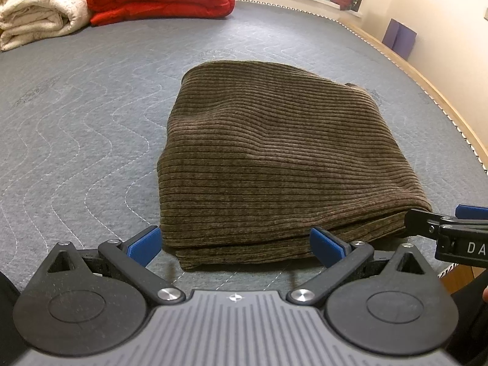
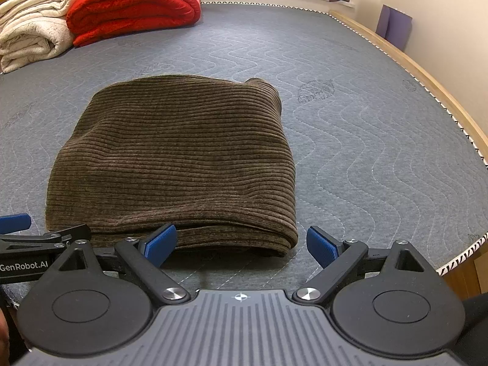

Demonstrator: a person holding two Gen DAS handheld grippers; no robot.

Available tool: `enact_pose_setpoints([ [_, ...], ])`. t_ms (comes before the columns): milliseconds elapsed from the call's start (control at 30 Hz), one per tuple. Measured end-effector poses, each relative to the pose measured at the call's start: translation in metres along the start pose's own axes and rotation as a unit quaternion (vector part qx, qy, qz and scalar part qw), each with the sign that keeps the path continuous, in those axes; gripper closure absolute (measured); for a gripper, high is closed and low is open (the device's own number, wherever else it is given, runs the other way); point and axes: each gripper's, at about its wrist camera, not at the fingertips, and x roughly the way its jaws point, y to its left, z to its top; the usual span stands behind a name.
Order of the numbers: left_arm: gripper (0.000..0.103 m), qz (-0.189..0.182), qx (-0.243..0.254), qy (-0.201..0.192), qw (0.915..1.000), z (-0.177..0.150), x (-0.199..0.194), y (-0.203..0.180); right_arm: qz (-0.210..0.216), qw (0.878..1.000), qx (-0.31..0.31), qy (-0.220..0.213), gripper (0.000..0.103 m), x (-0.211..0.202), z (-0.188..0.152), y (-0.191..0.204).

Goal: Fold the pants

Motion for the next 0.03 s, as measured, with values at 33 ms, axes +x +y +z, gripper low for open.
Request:
enact_pose_setpoints([
  [33,0.000,0.000,0.000,0.000,1.0000,0.0002,0.0000,0.0007,0.000,1.000,0.000,0.000,0.010,0.0000,0.0001,0.0001],
])
